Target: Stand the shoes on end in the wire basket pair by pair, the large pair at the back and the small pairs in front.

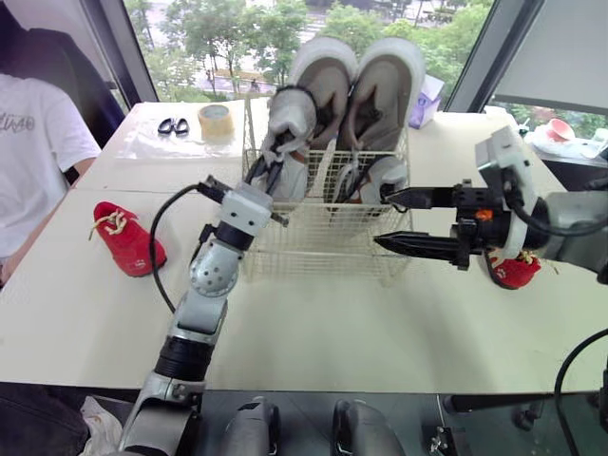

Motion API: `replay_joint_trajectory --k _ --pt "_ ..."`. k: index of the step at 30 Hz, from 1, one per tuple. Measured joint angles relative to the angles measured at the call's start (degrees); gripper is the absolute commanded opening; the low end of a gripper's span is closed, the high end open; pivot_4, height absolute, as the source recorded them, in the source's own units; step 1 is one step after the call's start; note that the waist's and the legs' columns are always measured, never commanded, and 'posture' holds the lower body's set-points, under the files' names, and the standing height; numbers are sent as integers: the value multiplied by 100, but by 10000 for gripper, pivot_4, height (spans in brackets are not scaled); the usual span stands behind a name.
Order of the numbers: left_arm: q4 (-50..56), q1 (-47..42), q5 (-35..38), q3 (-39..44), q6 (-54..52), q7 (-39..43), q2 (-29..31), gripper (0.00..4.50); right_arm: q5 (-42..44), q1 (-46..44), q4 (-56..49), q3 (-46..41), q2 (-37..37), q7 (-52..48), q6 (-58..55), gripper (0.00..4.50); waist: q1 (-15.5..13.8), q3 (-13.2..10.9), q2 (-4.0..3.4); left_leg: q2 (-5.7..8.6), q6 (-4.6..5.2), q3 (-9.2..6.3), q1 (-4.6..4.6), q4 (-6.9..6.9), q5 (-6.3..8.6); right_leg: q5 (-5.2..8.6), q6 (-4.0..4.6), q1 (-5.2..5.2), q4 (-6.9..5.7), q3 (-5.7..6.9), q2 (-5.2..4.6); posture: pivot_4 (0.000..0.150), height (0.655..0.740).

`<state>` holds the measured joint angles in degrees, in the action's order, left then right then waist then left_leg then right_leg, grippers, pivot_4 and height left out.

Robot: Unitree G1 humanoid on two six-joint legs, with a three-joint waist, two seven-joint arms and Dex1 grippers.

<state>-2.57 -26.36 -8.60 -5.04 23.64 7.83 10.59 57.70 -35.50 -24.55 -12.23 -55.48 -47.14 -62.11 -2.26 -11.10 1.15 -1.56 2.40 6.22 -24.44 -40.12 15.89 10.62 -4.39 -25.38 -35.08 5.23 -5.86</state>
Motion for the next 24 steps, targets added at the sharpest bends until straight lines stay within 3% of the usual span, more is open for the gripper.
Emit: replay_joint_trajectory --k 3,6,12,20,23,24 --pt "216 116 65 -55 -296 123 -41 277 -6 91 8 0 -1 -1 8 45000 -1 2 -4 1 0 0 1 0 0 0 1 1 0 2 -2 1500 7400" --pt "569 291 224 -100 -784 285 -83 13013 -15 91 22 1 0 -23 49 45000 9 7 -12 -1 1 -1 1 1 0 1 1 -1 0 3 0 1500 7400" --pt "1499 678 746 -92 -1802 667 -41 43013 -30 143 67 3 2 -53 124 45000 13 7 -14 -2 1 -1 -1 2 1 9 16 -4 0 3 3 1500 7400" --pt "3611 1125 1476 365 -3482 1259 883 43013 21 202 256 -68 33 -104 117 45000 16 6 -19 -3 0 -1 -1 4 1 12 17 -3 2 2 6 1500 7400" --pt "4221 1005 2658 1222 -5042 1325 1395 43013 519 201 674 -787 148 126 5 45000 -9 5 -21 -4 -1 -8 -2 2 0 12 18 0 3 2 10 1500 7400" --pt "4244 840 3486 1704 -5792 1256 1515 43013 576 227 829 -1097 143 231 26 45000 -12 5 -21 -3 -1 -12 -2 0 0 13 16 3 3 2 13 1500 7400"
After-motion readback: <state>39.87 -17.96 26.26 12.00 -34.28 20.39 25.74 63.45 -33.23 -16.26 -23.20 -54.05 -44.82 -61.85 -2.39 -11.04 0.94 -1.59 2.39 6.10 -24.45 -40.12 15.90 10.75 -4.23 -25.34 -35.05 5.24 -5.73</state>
